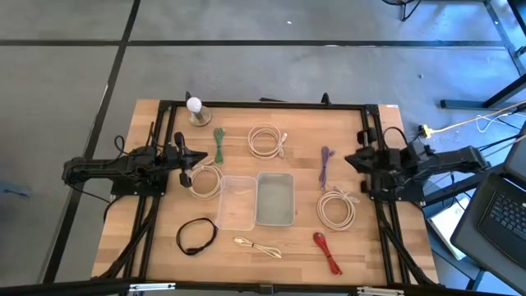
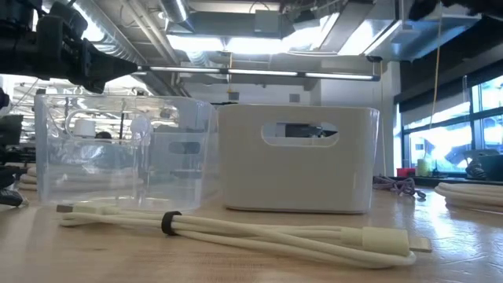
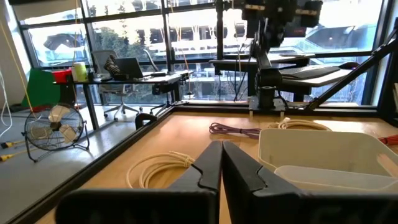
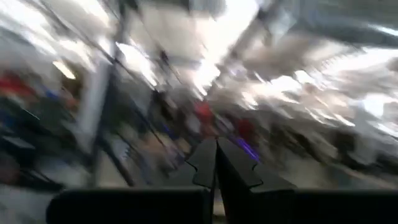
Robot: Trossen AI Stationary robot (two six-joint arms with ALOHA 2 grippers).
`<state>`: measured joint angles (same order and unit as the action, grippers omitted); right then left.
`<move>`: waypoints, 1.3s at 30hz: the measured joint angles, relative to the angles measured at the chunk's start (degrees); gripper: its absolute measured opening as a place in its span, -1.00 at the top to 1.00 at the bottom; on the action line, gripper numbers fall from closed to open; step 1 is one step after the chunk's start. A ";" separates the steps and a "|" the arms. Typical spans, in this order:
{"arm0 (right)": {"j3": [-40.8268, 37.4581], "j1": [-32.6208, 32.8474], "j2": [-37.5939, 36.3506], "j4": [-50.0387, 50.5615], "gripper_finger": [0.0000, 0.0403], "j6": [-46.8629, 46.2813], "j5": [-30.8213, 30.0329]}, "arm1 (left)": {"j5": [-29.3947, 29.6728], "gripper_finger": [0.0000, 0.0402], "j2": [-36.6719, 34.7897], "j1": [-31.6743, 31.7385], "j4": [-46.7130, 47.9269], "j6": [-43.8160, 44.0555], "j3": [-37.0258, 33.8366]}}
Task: Pick & Place USB Port
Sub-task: Put the violet charger cable into the gray bin
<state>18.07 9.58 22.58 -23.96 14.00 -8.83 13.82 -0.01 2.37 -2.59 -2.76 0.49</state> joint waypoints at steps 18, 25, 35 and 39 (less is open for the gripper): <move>26.26 -9.04 28.70 79.05 0.90 -56.13 -27.33 | 0.15 0.97 0.00 -0.01 -0.22 -2.52 -0.02; 22.90 -9.94 30.19 81.05 0.58 -65.41 -19.54 | 0.24 0.97 0.00 -0.02 -0.26 -0.68 -0.02; 15.93 -13.58 38.55 68.57 0.11 -73.82 -10.99 | 0.47 0.98 0.00 -0.01 -0.76 6.85 -0.01; 14.21 -15.44 42.77 62.22 0.03 -73.76 -6.09 | 0.46 0.96 0.00 -0.02 -0.68 8.01 -0.02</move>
<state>32.28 -5.86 65.35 38.26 -59.76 -14.92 14.28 -0.01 2.35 -3.27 5.26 0.47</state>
